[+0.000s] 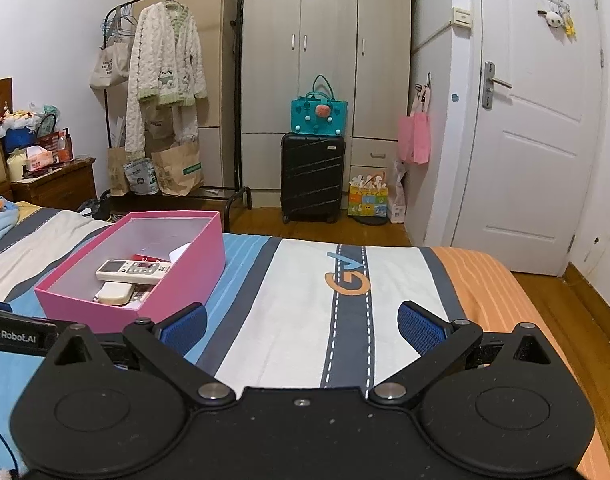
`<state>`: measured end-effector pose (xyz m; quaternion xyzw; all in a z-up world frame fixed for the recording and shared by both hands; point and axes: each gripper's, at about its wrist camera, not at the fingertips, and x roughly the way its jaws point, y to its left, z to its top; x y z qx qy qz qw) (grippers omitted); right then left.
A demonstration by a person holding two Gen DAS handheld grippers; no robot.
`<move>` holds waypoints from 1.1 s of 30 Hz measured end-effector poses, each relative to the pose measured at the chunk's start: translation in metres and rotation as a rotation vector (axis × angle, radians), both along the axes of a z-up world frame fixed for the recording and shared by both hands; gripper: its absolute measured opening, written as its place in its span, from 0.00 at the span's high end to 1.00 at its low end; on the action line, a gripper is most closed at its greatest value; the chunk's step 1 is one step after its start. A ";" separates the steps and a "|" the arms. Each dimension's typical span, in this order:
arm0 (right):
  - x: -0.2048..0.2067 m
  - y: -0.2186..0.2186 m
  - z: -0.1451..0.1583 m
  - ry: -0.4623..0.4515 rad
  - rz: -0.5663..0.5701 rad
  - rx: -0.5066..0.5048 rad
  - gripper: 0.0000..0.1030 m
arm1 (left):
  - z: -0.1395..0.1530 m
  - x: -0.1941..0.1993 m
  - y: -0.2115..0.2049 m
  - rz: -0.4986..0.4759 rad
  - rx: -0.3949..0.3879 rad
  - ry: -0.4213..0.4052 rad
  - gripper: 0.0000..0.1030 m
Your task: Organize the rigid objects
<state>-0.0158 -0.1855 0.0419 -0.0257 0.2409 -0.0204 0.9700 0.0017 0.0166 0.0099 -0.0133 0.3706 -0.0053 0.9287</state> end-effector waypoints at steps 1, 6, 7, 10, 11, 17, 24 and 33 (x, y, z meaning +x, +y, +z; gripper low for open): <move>0.000 0.000 -0.002 -0.005 0.000 -0.002 0.00 | -0.001 0.000 0.000 -0.003 0.002 0.001 0.01; 0.004 0.001 -0.006 -0.001 0.004 0.004 0.00 | -0.001 0.000 -0.005 -0.018 0.036 -0.028 0.01; 0.004 0.001 -0.005 -0.006 0.006 0.005 0.00 | -0.002 0.000 -0.007 -0.019 0.057 -0.035 0.01; 0.006 0.003 -0.005 -0.011 0.011 -0.003 0.00 | -0.003 0.001 -0.008 -0.018 0.065 -0.024 0.01; 0.006 0.003 -0.005 -0.012 0.010 -0.006 0.00 | -0.003 0.001 -0.008 -0.021 0.057 -0.020 0.01; 0.006 0.002 -0.005 -0.009 -0.006 0.000 0.00 | -0.001 0.001 -0.009 -0.021 0.055 -0.026 0.00; 0.005 -0.001 -0.005 -0.008 -0.027 0.005 0.00 | -0.001 0.004 -0.009 0.000 0.070 -0.012 0.00; 0.004 0.003 -0.005 -0.006 -0.041 0.003 0.00 | 0.000 0.003 -0.007 -0.006 0.060 -0.024 0.00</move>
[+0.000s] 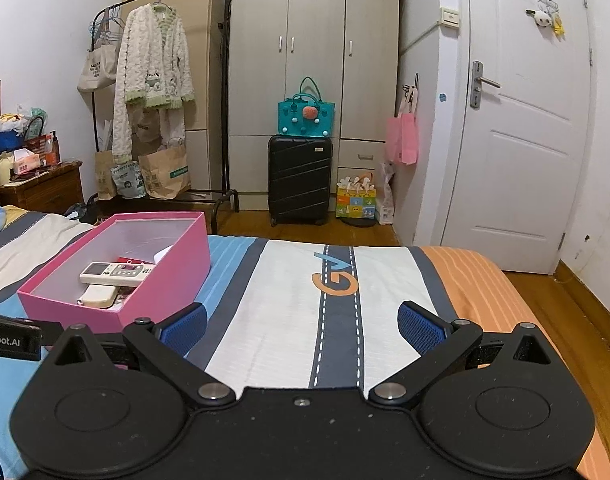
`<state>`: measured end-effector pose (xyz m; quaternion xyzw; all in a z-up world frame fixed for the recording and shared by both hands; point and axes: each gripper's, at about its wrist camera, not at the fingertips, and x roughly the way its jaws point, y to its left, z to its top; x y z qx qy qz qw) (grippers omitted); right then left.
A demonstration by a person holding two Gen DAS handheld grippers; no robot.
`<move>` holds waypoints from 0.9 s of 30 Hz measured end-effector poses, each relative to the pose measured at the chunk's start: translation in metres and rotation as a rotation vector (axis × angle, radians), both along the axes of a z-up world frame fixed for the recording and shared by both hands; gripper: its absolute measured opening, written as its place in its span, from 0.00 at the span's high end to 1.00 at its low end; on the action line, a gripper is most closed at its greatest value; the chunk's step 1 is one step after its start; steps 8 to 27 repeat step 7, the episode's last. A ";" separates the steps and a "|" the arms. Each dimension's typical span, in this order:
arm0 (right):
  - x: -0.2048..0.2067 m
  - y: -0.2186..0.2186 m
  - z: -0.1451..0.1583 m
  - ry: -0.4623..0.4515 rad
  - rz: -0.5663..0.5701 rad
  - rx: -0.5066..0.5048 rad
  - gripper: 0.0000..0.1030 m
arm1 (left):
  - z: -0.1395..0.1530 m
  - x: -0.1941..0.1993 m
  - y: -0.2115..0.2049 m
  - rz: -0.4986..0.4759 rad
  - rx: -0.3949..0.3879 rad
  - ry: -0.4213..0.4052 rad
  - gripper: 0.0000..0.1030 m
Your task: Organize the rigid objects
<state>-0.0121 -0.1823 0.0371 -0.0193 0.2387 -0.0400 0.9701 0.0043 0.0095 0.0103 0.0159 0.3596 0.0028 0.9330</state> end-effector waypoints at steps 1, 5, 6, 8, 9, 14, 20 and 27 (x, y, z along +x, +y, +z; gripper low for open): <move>0.001 0.000 0.000 0.001 0.001 0.000 0.00 | 0.000 0.000 0.000 -0.005 0.006 0.000 0.00; 0.001 0.000 0.000 0.008 -0.003 0.002 0.00 | 0.001 0.000 -0.001 -0.011 -0.002 0.002 0.00; 0.002 0.000 0.000 0.010 -0.005 0.001 0.00 | 0.001 0.001 -0.001 -0.015 -0.003 0.002 0.00; 0.002 -0.001 -0.001 0.012 -0.008 -0.001 0.00 | 0.001 0.000 -0.002 -0.025 0.001 0.001 0.00; 0.002 -0.001 -0.001 0.012 -0.008 -0.001 0.00 | 0.001 0.000 -0.002 -0.025 0.001 0.001 0.00; 0.002 -0.001 -0.001 0.012 -0.008 -0.001 0.00 | 0.001 0.000 -0.002 -0.025 0.001 0.001 0.00; 0.002 -0.001 -0.001 0.012 -0.008 -0.001 0.00 | 0.001 0.000 -0.002 -0.025 0.001 0.001 0.00; 0.002 -0.001 -0.001 0.012 -0.008 -0.001 0.00 | 0.001 0.000 -0.002 -0.025 0.001 0.001 0.00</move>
